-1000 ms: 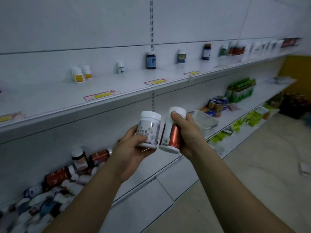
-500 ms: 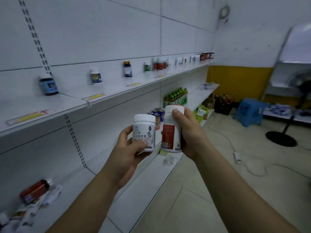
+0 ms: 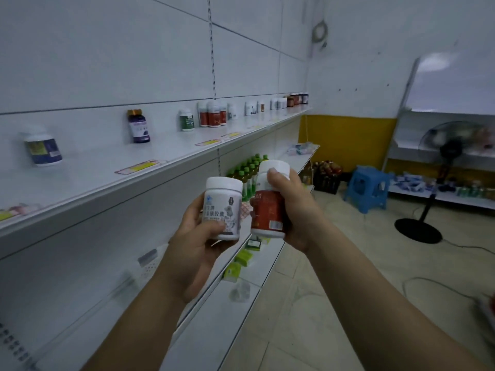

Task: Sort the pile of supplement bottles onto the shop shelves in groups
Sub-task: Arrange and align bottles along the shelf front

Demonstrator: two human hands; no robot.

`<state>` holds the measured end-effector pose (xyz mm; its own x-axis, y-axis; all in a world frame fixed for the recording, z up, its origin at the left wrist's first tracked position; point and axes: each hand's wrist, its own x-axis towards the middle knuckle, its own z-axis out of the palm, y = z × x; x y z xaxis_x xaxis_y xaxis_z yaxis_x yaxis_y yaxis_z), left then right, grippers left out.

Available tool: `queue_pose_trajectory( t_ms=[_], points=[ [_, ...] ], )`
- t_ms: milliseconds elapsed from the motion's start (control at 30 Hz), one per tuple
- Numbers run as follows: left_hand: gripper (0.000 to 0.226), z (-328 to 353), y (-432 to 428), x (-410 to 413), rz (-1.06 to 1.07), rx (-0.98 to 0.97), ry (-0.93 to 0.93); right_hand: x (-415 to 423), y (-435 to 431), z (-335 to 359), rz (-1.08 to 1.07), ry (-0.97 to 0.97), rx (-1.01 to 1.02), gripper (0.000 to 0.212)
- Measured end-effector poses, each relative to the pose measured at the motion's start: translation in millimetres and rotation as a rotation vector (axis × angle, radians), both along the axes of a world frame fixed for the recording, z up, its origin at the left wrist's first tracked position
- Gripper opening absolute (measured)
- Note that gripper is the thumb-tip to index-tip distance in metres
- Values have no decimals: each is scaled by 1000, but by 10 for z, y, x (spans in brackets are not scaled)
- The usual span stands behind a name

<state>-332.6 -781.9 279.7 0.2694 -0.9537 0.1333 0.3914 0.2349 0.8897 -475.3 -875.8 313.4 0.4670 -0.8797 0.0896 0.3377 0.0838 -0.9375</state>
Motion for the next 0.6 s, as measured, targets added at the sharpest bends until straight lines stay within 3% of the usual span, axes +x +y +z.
queue_pose_trajectory(
  t_ms=[133,267,433,600],
  points=[
    [71,139,-867,137,-65,-14,11,97,-819,160,-57,-2,-61,16],
    [68,254,-1643,134,-92,-25,13,116,-1598,304,-132,-30,-29,25],
    [60,297,-2443,34,-73,-3,-8,43,-2377,400,-134,-44,53,9],
    [50,332,-3342,-189,-5,-43,13,-103,-3301,393,-58,8,-119,30]
  ],
)
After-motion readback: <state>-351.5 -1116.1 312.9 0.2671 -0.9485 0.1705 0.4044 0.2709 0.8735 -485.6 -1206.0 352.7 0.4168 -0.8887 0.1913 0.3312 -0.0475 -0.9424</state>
